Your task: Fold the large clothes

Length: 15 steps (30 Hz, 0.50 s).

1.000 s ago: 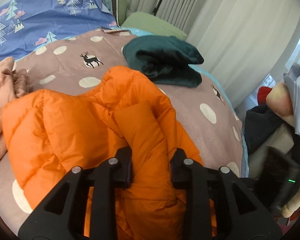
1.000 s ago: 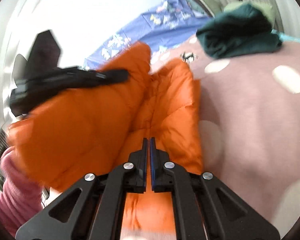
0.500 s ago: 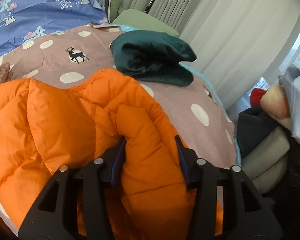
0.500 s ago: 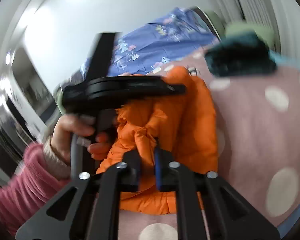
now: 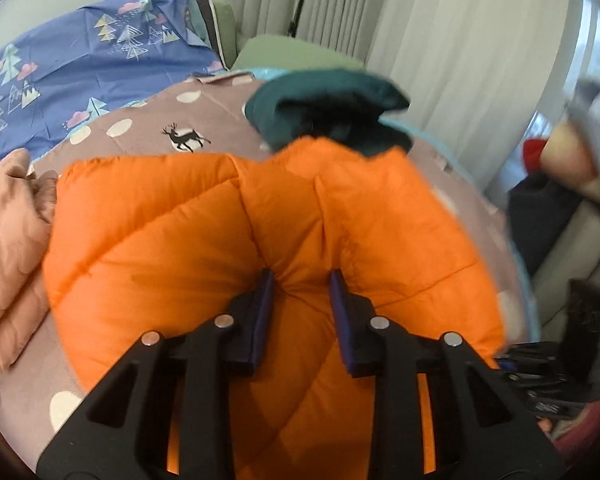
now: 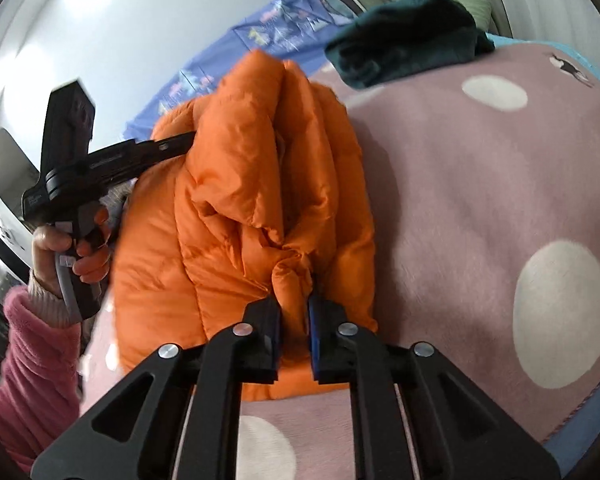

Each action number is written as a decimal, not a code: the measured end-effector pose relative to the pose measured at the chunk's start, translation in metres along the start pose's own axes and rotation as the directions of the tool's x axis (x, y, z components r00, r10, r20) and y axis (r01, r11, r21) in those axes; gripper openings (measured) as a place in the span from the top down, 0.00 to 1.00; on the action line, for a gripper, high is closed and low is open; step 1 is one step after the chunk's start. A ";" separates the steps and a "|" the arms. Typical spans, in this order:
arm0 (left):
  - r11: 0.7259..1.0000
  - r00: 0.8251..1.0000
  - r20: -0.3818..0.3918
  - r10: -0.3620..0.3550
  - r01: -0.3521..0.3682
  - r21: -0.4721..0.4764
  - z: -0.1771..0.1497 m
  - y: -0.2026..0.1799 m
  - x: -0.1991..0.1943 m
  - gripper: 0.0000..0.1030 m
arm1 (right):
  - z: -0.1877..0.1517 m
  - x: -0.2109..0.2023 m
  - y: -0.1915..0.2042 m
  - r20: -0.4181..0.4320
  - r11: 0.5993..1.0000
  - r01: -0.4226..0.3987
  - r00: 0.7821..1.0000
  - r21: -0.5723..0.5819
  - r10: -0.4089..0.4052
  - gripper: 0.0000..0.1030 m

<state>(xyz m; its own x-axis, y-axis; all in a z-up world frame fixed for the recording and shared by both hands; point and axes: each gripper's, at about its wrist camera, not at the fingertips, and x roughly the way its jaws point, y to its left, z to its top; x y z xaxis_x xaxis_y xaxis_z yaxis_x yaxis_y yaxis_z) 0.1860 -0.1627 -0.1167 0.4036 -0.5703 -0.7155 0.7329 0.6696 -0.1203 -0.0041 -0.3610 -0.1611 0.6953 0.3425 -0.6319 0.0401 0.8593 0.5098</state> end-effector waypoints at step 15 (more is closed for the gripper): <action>0.997 0.998 -0.046 0.045 -0.042 0.063 -0.010 -0.011 0.041 0.71 | 0.016 -0.062 0.064 0.141 0.936 0.026 0.990 -0.352 0.026 0.78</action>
<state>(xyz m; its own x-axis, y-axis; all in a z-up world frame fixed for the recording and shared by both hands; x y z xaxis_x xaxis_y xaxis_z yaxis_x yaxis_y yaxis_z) 0.1886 -0.1887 -0.1519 0.4103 -0.5173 -0.7510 0.7482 0.6618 -0.0471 -0.0333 -0.3337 -0.0800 0.7904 0.3074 -0.5299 -0.1968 0.9465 0.2556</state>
